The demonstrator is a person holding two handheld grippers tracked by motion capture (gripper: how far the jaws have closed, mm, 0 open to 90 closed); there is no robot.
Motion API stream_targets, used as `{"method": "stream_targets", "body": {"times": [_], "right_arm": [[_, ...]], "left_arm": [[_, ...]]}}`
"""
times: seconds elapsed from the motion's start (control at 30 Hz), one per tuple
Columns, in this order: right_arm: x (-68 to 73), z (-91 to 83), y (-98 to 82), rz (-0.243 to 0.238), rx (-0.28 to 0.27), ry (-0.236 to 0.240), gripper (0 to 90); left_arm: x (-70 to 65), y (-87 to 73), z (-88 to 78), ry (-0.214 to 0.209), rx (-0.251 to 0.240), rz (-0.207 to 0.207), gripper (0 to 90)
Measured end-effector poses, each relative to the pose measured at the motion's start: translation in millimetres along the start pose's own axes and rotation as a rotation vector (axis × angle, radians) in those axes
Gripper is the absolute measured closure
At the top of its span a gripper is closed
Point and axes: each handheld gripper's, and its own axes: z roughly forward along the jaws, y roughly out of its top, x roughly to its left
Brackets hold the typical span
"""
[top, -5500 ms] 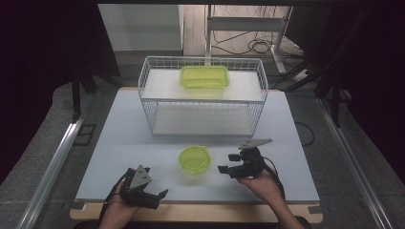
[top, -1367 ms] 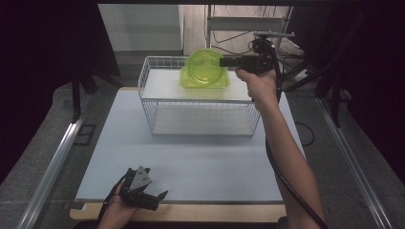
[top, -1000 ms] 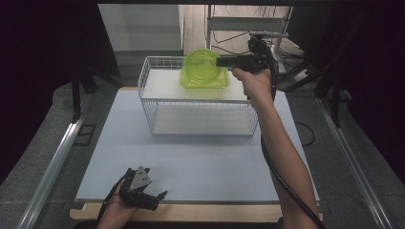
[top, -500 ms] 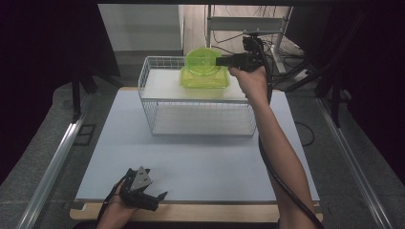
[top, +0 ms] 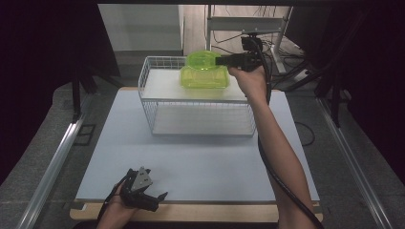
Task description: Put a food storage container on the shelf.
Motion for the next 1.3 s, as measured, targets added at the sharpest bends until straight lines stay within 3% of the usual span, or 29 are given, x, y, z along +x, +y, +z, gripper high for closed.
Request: {"method": "stream_targets", "body": {"times": [0.27, 0.4, 0.53, 1.0, 1.17, 1.3], "right_arm": [[-1.1, -9.2, -3.2, -0.037, -0.025, 0.013, 33.5], [-1.3, -14.0, -10.6, -0.066, -0.021, 0.035, 27.4], [1.7, -18.2, -19.1, -0.105, -0.018, 0.036, 24.7], [9.3, -35.0, -45.1, -0.169, -0.032, 0.077, 21.8], [13.4, -38.5, -62.4, -0.205, -0.025, 0.081, 20.7], [15.8, -37.8, -89.0, -0.234, -0.005, 0.090, 20.0]], "left_arm": [[-0.4, 0.8, -0.8, 0.009, 0.009, 0.002, 2.4], [-0.7, 1.0, -0.3, 0.009, 0.011, 0.003, 2.4], [-0.9, 1.2, -0.1, 0.012, 0.012, 0.000, 2.4], [-0.9, 2.0, -0.3, 0.008, 0.020, -0.011, 2.4], [-1.1, 1.7, 0.0, 0.010, 0.019, -0.010, 2.4], [-1.1, 1.5, 0.1, 0.012, 0.017, -0.009, 2.5]]}}
